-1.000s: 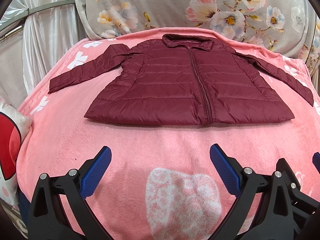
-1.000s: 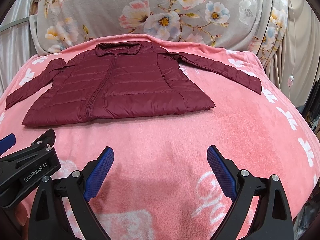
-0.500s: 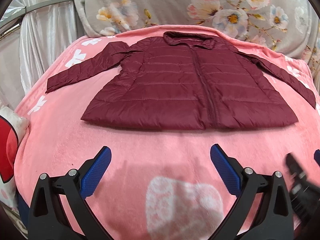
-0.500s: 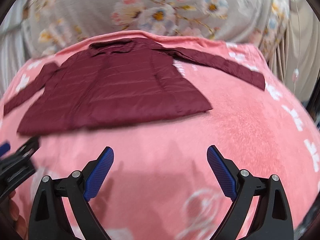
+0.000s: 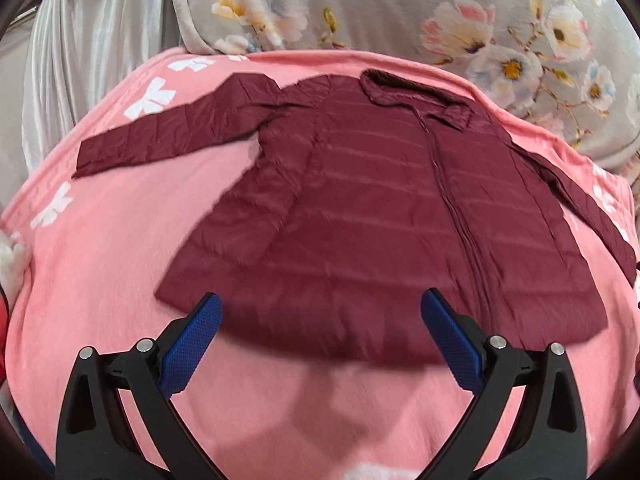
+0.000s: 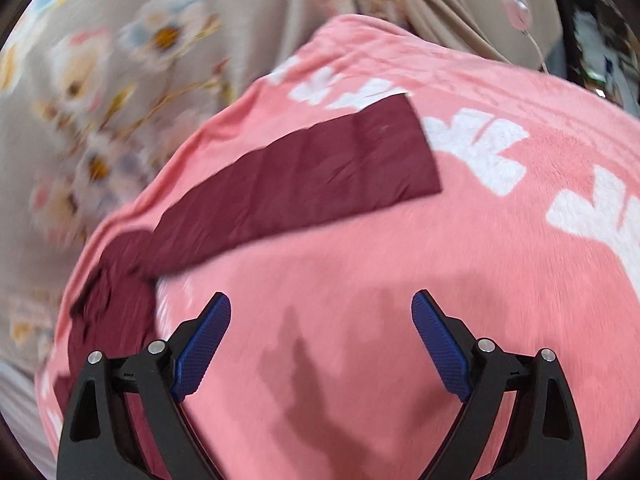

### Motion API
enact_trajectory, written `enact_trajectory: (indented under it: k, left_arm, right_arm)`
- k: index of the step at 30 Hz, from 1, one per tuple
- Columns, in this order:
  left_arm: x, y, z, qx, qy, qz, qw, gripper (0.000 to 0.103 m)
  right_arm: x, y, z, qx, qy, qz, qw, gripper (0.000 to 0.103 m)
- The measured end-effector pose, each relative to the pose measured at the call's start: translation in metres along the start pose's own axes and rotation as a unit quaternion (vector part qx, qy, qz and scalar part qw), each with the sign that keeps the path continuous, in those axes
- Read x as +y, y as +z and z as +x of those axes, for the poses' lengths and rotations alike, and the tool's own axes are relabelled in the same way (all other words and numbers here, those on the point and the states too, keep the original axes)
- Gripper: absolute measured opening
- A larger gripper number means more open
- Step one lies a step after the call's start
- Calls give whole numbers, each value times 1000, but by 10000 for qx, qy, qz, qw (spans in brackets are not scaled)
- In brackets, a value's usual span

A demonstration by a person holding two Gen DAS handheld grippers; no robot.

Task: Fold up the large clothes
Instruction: 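Reach the right tool to the jacket sleeve cuff and grasp it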

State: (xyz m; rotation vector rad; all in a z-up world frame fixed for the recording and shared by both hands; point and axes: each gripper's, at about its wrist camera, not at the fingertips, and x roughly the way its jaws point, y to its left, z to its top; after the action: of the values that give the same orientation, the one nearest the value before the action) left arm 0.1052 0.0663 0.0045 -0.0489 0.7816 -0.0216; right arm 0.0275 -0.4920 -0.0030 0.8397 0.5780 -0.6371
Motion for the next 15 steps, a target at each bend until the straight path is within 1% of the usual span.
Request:
enact_trajectory:
  k: [3, 5, 6, 8, 9, 10, 11, 12, 14, 15]
  left_arm:
    - [9, 13, 8, -175, 37, -75, 9998, 97]
    - [17, 22, 14, -235, -21, -201, 9995, 97]
    - [19, 25, 17, -230, -17, -237, 9995, 97]
    - [22, 30, 23, -193, 14, -278, 9994, 97]
    - [23, 33, 27, -150, 9, -280, 9995, 97]
    - [25, 35, 31, -82, 11, -277, 9996, 97]
    - [25, 36, 33, -36, 12, -280, 9996, 97]
    - [26, 37, 34, -19, 22, -292, 9996, 97]
    - [28, 38, 37, -6, 55, -306, 9995, 97]
    - [29, 38, 38, -3, 66, -297, 9995, 97]
  right_arm:
    - [-21, 24, 23, -30, -66, 546, 9985, 83]
    - [-29, 33, 33, -91, -35, 758, 9971, 81]
    - [-28, 37, 34, -208, -68, 747, 9970, 78]
    - [-25, 42, 40, -201, -114, 697, 9973, 65]
    - [-24, 46, 44, -162, -96, 733, 9971, 49]
    - [-23, 48, 46, -157, -12, 814, 9966, 25]
    - [-21, 51, 48, -159, 112, 856, 9961, 15]
    - [-13, 55, 48, -162, 194, 870, 9959, 7]
    - [20, 62, 38, -394, 315, 587, 9970, 7]
    - [47, 64, 28, -559, 424, 242, 9972, 6]
